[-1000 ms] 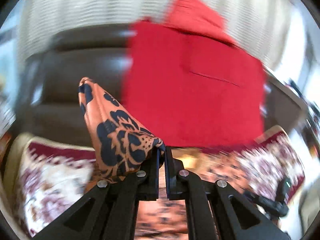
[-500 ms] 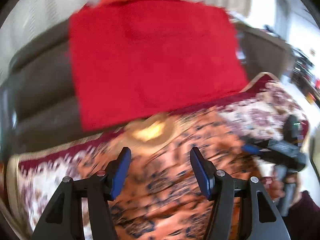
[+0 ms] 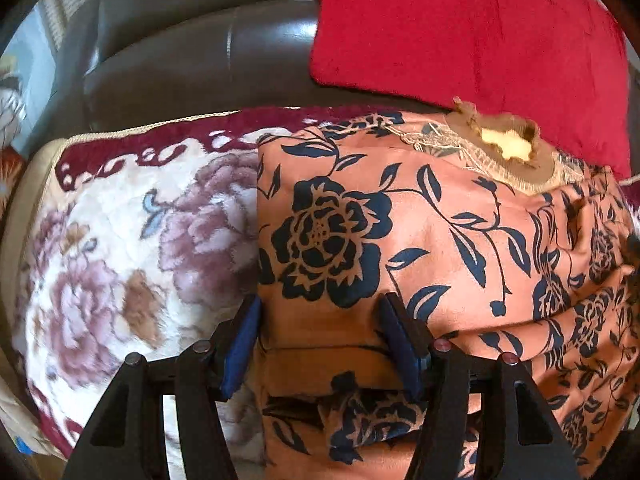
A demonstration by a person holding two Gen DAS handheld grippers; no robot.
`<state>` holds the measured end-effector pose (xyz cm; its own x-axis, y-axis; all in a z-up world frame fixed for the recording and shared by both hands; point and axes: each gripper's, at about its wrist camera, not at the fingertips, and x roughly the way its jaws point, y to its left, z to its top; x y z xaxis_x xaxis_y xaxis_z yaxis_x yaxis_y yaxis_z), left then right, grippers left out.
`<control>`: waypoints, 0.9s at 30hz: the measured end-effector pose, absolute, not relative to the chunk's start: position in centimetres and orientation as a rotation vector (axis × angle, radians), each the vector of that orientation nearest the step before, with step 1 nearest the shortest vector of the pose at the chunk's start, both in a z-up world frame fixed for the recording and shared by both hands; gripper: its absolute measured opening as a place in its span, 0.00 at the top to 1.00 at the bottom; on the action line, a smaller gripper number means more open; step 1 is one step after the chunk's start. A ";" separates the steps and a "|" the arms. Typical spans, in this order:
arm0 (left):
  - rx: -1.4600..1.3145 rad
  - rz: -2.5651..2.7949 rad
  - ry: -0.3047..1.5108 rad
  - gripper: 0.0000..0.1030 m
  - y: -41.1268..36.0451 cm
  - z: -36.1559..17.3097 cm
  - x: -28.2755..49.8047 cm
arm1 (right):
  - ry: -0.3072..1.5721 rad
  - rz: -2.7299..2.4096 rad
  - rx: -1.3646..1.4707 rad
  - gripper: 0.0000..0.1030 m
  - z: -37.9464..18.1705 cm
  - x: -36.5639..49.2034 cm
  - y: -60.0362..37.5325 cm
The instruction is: Fold small clothes
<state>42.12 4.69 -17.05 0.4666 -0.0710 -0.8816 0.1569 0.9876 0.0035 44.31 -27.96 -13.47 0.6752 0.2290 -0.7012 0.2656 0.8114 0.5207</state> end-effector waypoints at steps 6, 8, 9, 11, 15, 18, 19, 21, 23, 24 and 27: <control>0.111 -0.120 1.003 0.39 5.9 -14.2 40.3 | 0.733 -0.023 0.553 0.90 -10.4 41.9 -27.1; 0.147 -0.111 0.993 0.39 6.0 -14.5 39.3 | 0.765 -0.028 0.541 0.90 -10.7 41.7 -27.0; 0.169 -0.107 1.020 0.39 5.7 -15.2 39.3 | 0.818 -0.048 0.551 0.90 -11.9 41.9 -27.4; 0.141 -0.109 1.057 0.39 6.0 -16.2 39.2 | 0.902 -0.068 0.591 0.91 -13.9 42.0 -28.1; 0.050 -0.095 1.048 0.39 6.8 -15.1 39.1 | 0.853 -0.033 0.631 0.86 -12.6 40.9 -29.2; 0.025 -0.120 0.992 0.39 6.4 -13.1 38.4 | 0.778 -0.061 0.666 0.86 -11.4 39.5 -30.4; 0.023 -0.129 0.976 0.39 6.1 -12.6 38.2 | 0.751 -0.054 0.683 0.86 -11.0 39.1 -30.8; 0.019 -0.153 0.952 0.39 5.2 -12.0 38.0 | 0.712 -0.025 0.681 0.85 -10.3 38.8 -30.7; 0.018 -0.169 0.959 0.39 4.3 -12.2 38.3 | 0.702 0.019 0.659 0.85 -9.9 38.9 -29.9; 0.025 -0.170 0.966 0.39 3.9 -12.5 38.4 | 0.709 0.053 0.650 0.85 -9.9 39.1 -29.3; 0.042 -0.149 1.006 0.39 3.2 -14.1 39.1 | 0.765 0.111 0.612 0.85 -10.6 40.3 -27.5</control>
